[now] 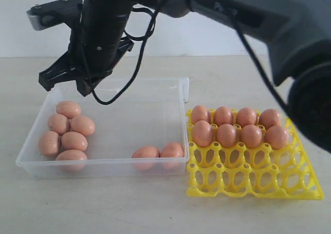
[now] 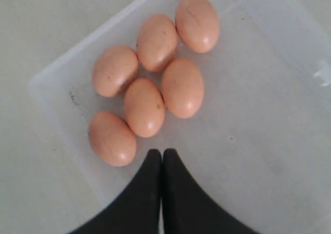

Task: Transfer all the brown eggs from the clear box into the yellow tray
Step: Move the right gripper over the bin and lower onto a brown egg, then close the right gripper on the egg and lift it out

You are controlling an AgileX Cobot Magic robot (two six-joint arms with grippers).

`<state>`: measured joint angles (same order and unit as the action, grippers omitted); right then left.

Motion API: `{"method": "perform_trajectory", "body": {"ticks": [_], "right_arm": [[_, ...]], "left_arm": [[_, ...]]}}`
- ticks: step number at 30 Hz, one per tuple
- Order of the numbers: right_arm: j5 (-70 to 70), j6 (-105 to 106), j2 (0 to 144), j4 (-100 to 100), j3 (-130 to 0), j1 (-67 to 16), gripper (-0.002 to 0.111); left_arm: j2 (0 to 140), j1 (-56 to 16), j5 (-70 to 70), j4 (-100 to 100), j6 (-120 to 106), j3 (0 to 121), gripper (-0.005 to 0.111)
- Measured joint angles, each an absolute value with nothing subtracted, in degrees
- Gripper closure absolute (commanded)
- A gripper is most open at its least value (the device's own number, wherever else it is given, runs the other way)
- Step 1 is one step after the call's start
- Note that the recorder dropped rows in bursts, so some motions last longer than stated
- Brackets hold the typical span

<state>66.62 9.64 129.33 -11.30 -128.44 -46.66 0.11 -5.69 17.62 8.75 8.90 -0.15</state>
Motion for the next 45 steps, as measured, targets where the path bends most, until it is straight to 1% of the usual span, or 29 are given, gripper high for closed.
{"method": "perform_trajectory", "body": {"ticks": [1,2,3,4,5,10,13,19,31,36,37,38,39,42,45], "right_arm": [[68.25,9.39,132.9,-13.01,-133.99,-46.45,0.088],[68.54,9.39,134.62,-13.56,-135.75,-46.32,0.07],[69.04,9.39,137.71,-14.21,-138.93,-46.32,0.062],[69.13,9.39,138.81,-14.33,-139.8,-46.32,0.05],[69.39,9.39,141.18,-14.42,-141.04,-46.32,0.048],[64.67,9.39,146.54,-11.84,-141.5,-46.32,0.048],[61.11,9.39,147.82,-7.24,-141.5,-46.32,0.048],[53.81,9.39,149.63,-7.02,-141.5,-46.32,0.049],[57.66,9.23,151.65,-7.51,-141.5,-46.32,0.049],[58.3,4.84,151.65,-7.51,-141.5,-46.1,0.049],[58.3,4.27,151.65,-7.51,-141.5,-46.1,0.052],[58.3,3.74,151.65,-7.4,-141.5,-46.1,0.058],[58.3,3.6,151.65,-7.4,-141.5,-46.1,0.068],[58.3,3.03,151.65,-7.4,-141.5,-45.98,0.108],[58.18,2.79,151.65,-7.4,-141.5,-45.98,0.109]], "left_arm": [[0.11,-5.69,17.62,8.75,8.9,-0.15,0.085],[0.11,-5.69,17.62,8.75,8.9,-0.15,0.085],[0.11,-5.69,17.62,8.75,8.9,-0.15,0.085],[0.11,-5.69,17.62,8.75,8.9,-0.15,0.085],[0.11,-5.69,17.62,8.75,8.9,-0.15,0.085],[0.11,-5.69,17.62,8.75,8.9,-0.15,0.085],[0.11,-5.69,17.62,8.75,8.9,-0.15,0.085],[0.11,-5.69,17.62,8.75,8.9,-0.15,0.085],[0.11,-5.69,17.62,8.75,8.9,-0.15,0.085],[0.11,-5.69,17.62,8.75,8.9,-0.15,0.085],[0.11,-5.69,17.62,8.75,8.9,-0.15,0.085],[0.11,-5.69,17.62,8.75,8.9,-0.15,0.085],[0.11,-5.69,17.62,8.75,8.9,-0.15,0.085],[0.11,-5.69,17.62,8.75,8.9,-0.15,0.085],[0.11,-5.69,17.62,8.75,8.9,-0.15,0.085]]}}
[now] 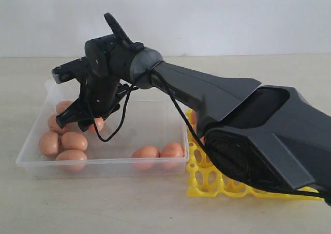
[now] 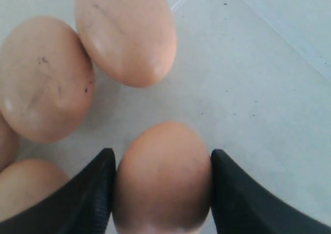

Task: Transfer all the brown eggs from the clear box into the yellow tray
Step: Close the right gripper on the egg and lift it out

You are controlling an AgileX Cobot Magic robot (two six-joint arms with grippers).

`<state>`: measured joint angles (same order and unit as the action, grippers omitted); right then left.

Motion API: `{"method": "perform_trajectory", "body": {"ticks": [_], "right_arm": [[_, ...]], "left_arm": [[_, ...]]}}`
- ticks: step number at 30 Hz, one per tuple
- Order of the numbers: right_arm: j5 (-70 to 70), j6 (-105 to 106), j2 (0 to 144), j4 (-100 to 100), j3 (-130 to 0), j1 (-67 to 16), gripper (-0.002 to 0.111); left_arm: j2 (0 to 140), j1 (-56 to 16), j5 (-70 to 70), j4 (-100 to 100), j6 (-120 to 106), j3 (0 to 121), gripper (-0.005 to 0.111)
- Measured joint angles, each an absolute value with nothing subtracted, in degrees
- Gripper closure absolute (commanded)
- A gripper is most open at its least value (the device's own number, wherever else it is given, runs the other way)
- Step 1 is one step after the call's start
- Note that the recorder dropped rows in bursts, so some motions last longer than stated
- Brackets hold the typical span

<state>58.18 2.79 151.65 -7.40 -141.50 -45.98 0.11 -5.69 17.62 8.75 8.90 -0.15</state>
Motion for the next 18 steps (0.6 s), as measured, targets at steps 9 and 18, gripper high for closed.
{"method": "perform_trajectory", "body": {"ticks": [9,18], "right_arm": [[55.85,-4.5,146.64,-5.63,-141.5,-46.45,0.109],[33.43,-23.59,129.17,23.0,-120.84,-57.69,0.109]], "left_arm": [[0.11,-5.69,17.62,8.75,8.9,-0.15,0.085],[0.11,-5.69,17.62,8.75,8.9,-0.15,0.085]]}}
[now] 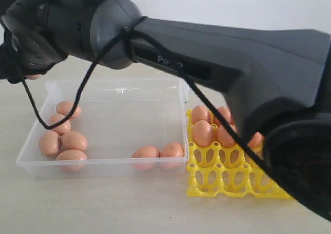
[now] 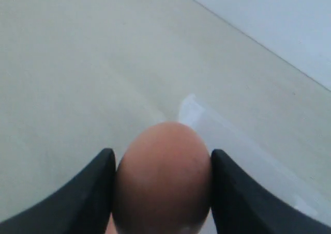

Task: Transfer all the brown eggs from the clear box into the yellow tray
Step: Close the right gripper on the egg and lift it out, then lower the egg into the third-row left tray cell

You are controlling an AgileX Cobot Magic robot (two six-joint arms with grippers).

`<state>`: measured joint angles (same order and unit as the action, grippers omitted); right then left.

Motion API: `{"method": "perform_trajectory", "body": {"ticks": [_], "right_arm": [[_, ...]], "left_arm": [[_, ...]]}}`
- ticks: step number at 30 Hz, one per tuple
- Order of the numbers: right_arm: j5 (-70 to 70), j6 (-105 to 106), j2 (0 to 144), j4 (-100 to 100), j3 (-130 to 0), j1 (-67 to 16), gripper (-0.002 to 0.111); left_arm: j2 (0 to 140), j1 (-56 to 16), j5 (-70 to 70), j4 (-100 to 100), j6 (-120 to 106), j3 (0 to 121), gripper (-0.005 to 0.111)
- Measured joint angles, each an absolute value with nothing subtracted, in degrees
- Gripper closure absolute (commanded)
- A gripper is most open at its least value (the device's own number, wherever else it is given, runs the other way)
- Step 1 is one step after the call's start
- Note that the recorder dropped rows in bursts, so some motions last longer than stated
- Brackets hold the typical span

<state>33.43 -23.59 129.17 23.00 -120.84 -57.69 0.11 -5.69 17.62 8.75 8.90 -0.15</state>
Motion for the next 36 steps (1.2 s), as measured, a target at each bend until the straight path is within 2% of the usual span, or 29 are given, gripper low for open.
{"method": "perform_trajectory", "body": {"ticks": [3,4,8,9,12,13,16,17,19,21,26,30,36], "right_arm": [[20.71,-29.87,119.33,30.92,-99.51,-56.89,0.109],[11.44,-31.4,112.81,31.62,-87.58,-56.42,0.109],[-9.28,-33.51,97.78,32.09,-63.02,-53.05,0.109],[-15.22,-34.21,89.74,32.36,-52.46,-48.76,0.109],[-20.45,-39.56,77.95,34.45,-39.76,-36.67,0.109],[-25.62,-46.76,74.58,40.62,-36.51,-29.4,0.109],[-40.42,-61.85,74.05,57.3,-36.51,-18.27,0.109],[-53.55,-70.81,76.4,69.09,-38.97,-10.8,0.109],[-65.41,-79.05,81.94,81.35,-42.84,-2.71,0.109],[-67.71,-82.48,86.6,88.78,-44.2,0.74,0.109],[-68.44,-79.82,93.74,98.84,-44.42,-2.79,0.109],[-57.04,-75.16,98.52,100.13,-44.42,-5.97,0.109],[-51.93,-66.38,101.11,100.13,-44.42,-8.96,0.109]], "left_arm": [[0.11,-5.69,17.62,8.75,8.9,-0.15,0.085],[0.11,-5.69,17.62,8.75,8.9,-0.15,0.085],[0.11,-5.69,17.62,8.75,8.9,-0.15,0.085],[0.11,-5.69,17.62,8.75,8.9,-0.15,0.085],[0.11,-5.69,17.62,8.75,8.9,-0.15,0.085],[0.11,-5.69,17.62,8.75,8.9,-0.15,0.085],[0.11,-5.69,17.62,8.75,8.9,-0.15,0.085],[0.11,-5.69,17.62,8.75,8.9,-0.15,0.085],[0.11,-5.69,17.62,8.75,8.9,-0.15,0.085],[0.11,-5.69,17.62,8.75,8.9,-0.15,0.085],[0.11,-5.69,17.62,8.75,8.9,-0.15,0.085],[0.11,-5.69,17.62,8.75,8.9,-0.15,0.085],[0.11,-5.69,17.62,8.75,8.9,-0.15,0.085]]}}
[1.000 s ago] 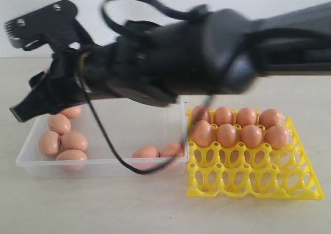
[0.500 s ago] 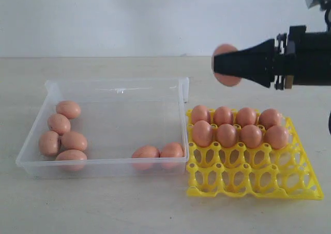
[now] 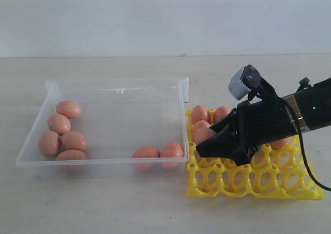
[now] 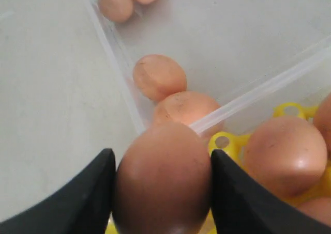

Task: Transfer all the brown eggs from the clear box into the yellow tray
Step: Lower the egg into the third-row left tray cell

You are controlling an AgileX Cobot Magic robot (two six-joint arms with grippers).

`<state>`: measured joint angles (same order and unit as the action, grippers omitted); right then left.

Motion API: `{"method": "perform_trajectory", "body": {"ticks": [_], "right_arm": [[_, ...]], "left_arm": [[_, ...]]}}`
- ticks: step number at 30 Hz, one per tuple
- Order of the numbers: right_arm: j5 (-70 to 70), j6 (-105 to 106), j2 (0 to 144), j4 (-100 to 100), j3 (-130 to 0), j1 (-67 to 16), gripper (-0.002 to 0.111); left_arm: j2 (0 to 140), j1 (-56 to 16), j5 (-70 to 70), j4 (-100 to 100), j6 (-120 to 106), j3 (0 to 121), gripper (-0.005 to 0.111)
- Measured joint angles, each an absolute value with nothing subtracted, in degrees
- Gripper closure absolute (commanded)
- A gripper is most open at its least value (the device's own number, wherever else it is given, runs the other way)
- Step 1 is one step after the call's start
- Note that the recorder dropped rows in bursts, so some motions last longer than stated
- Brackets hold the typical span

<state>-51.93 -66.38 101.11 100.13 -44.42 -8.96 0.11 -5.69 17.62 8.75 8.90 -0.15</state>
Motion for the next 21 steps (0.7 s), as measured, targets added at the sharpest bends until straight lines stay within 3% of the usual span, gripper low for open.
{"method": "perform_trajectory", "body": {"ticks": [6,21], "right_arm": [[-45.46,-59.29,102.2,98.94,-44.42,-10.68,0.109],[-47.71,-51.03,106.52,87.82,-44.46,-11.28,0.109]], "left_arm": [[0.11,-5.69,17.62,8.75,8.9,-0.15,0.085],[0.11,-5.69,17.62,8.75,8.9,-0.15,0.085]]}}
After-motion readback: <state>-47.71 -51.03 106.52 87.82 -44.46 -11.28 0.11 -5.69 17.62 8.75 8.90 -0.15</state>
